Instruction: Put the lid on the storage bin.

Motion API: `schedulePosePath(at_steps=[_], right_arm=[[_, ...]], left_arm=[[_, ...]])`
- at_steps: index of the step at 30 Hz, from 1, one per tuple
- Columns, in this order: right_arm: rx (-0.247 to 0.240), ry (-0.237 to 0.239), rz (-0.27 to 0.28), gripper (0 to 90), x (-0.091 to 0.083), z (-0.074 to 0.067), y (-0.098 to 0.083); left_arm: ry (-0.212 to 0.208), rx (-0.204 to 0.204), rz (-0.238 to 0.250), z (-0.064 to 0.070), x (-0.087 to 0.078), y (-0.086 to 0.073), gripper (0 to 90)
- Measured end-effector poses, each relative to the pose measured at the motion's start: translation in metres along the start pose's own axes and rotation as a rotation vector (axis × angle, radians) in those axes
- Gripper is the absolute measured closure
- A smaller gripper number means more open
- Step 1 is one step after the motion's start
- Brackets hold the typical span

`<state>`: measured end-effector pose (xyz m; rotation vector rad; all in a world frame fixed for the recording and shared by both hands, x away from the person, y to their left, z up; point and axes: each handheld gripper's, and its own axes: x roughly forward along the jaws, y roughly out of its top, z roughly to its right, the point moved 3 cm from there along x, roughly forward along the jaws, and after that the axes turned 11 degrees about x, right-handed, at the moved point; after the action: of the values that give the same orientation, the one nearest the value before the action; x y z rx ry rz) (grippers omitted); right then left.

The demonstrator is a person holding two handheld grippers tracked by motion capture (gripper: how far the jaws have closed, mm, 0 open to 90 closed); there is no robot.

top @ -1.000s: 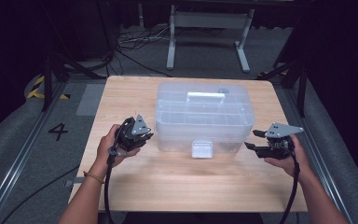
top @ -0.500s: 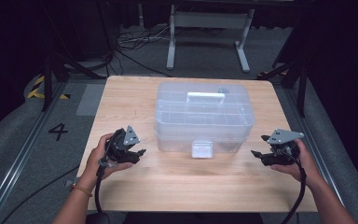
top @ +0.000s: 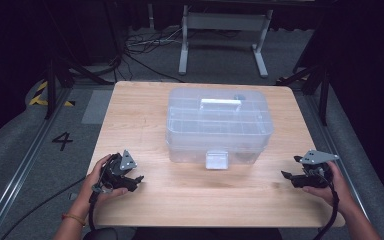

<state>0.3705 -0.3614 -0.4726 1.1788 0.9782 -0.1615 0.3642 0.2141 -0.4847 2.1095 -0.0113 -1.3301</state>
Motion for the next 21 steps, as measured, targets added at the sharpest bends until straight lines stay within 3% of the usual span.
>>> schedulePosePath(at_steps=[2,3,5,8,13,15,21], right_arm=[[0.041,0.052,0.002,24.3,0.000,0.003,-0.009],[0.041,0.052,0.002,24.3,0.000,0.003,-0.009],[0.068,0.049,0.009,23.5,0.000,0.008,-0.021],[0.124,0.027,0.014,23.0,0.003,0.014,-0.036],[0.202,0.033,0.032,20.7,0.003,0.018,-0.048],[0.235,0.036,0.051,20.6,0.003,0.021,-0.052],[0.249,0.021,0.050,18.2,0.003,0.022,-0.053]], left_arm=[[-0.022,-0.012,-0.006,-0.002,0.002,-0.007,24.7],[-0.022,-0.012,-0.006,-0.002,0.002,-0.007,24.6],[-0.035,-0.068,0.030,-0.005,0.002,-0.014,24.3],[-0.096,-0.134,0.073,-0.003,0.002,-0.024,20.7],[-0.101,-0.196,0.114,0.003,0.002,-0.031,17.9],[-0.081,-0.203,0.149,0.006,0.002,-0.034,15.8],[-0.055,-0.214,0.148,0.007,0.003,-0.034,14.5]])
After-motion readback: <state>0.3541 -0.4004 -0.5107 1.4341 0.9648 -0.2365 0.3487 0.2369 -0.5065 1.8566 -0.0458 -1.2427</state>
